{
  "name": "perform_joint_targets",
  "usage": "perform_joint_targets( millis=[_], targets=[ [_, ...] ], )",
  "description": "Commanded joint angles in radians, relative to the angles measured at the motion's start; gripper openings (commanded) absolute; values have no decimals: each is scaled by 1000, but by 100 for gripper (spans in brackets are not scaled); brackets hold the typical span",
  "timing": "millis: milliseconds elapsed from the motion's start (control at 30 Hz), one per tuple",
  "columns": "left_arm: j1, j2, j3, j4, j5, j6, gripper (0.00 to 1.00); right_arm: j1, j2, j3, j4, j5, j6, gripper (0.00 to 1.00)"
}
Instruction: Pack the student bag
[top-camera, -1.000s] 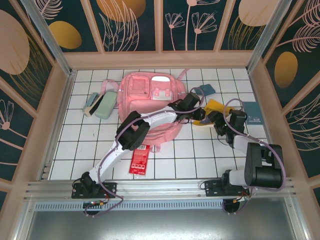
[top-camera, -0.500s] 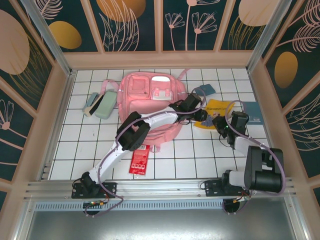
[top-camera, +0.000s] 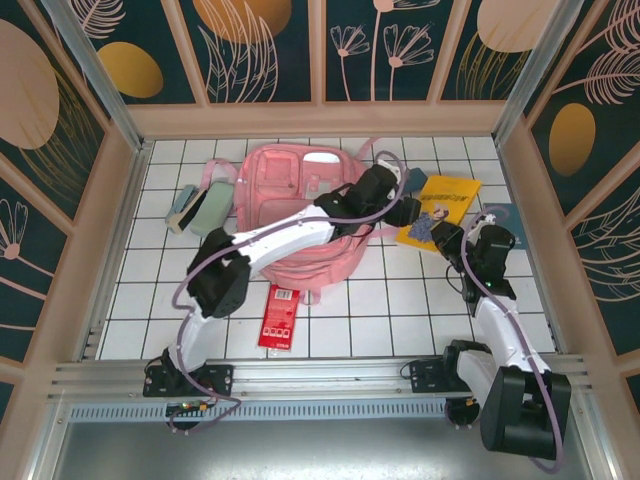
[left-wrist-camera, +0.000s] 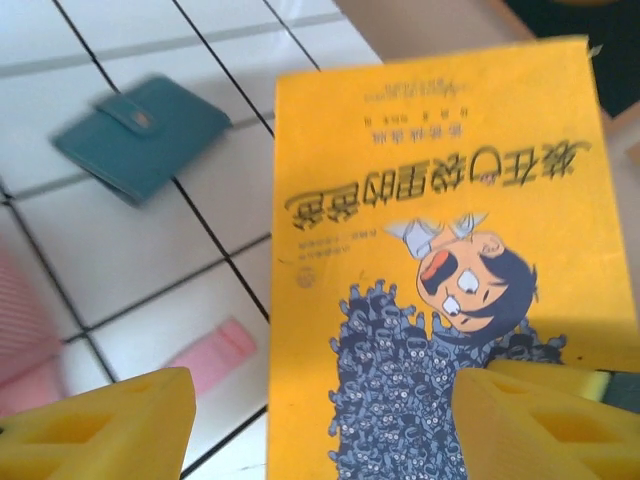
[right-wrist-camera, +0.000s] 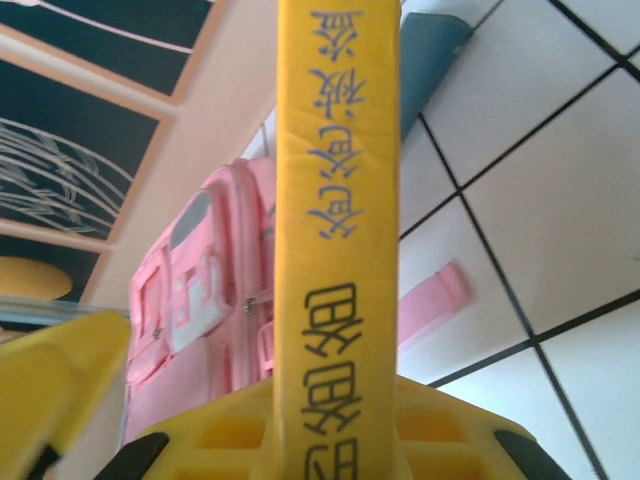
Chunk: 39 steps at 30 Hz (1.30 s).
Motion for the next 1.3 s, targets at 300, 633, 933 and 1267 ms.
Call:
perform_joint_targets(
  millis=[300, 633, 933, 1267],
  targets=[
    [61, -341, -477, -99, -273, 124, 53, 86, -150, 37, 48, -91, -57, 0],
    [61, -425, -699, -93, -153, 152, 40, 110, -190, -51, 91, -119, -21, 0],
    [34, -406, -710, -65, -67, 212, 52, 117, -192, -69, 106, -120, -8, 0],
    [-7, -272, -660, -120, -240, 246, 47, 118, -192, -69, 101, -114, -4, 0]
  ],
)
